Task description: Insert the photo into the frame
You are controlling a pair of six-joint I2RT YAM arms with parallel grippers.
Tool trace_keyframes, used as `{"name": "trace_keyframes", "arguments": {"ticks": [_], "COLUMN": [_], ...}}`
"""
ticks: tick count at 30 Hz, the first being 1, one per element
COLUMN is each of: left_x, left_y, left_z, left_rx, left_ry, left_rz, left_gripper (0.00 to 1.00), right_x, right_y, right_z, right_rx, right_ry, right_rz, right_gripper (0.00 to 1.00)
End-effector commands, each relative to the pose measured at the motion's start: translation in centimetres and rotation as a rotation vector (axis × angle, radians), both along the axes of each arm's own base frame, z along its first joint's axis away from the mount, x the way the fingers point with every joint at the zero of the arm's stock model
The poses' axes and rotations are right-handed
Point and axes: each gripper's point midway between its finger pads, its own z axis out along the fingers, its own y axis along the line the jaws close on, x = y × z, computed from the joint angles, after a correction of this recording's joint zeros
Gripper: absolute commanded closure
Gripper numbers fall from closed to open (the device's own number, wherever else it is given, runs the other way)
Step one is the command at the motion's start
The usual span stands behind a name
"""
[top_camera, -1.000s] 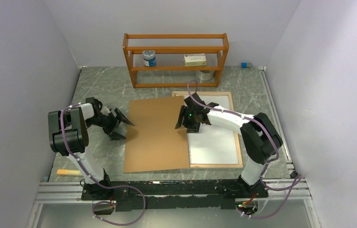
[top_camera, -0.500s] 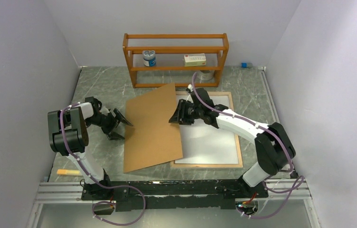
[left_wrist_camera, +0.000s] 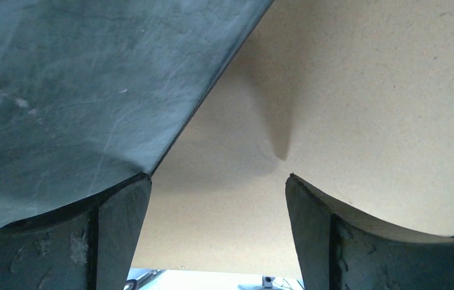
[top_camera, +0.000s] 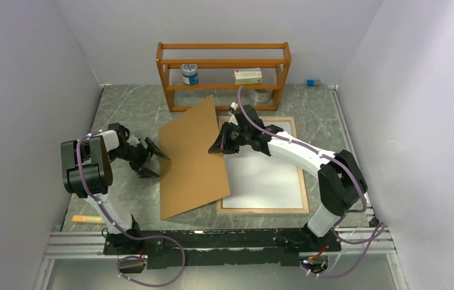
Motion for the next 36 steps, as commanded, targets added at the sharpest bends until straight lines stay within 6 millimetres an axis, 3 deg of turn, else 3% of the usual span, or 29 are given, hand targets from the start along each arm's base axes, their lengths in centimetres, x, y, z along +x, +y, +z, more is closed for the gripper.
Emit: {"name": "trace_keyframes", "arguments": {"ticks": [1,8,14,18,24,29,36], "left_x": [1.4,3.4,4.3,4.5,5.0,5.1,5.5], "left_y": [0.2,0.2,-0.4,-1.8,-7.2,-13.2,-19.1], "left_z": [0.5,4.7,7.6,7.8,7.0,5.2,3.3], "left_rx": [0.045,0.055,0.020,-0.026,-0.073,-0.121,-0.129], "left_ry": [-0.103,-0.288,-0.402,-0.424,-0.440,-0.414,-0.401], "left_rz": [-0.016,-0.012,-0.028,-0.060,-0.192,-0.327,-0.442], "left_gripper": [0.09,0.06,0.07,0.08,0.12,0.23,0.33], "right_x": [0.6,0.7,0.6,-0.4,-2.6,-3.7,-6.0], "right_y": [-0.9,-3.7,-9.4,-12.7,-15.8,-18.2,-21.1], "right_z": [3.4,9.0,14.0,17.0,21.4,24.3,28.1], "right_rx": [-0.026,0.078,0.253,0.296,0.338,0.335,0.350], "right_ry": [-0.140,-0.240,-0.332,-0.406,-0.553,-0.669,-0.798], "right_rz": [-0.005,-0.022,-0.053,-0.085,-0.154,-0.293,-0.473], "right_gripper": [1.00,1.00,1.00,1.00,1.00,1.00,1.00]}}
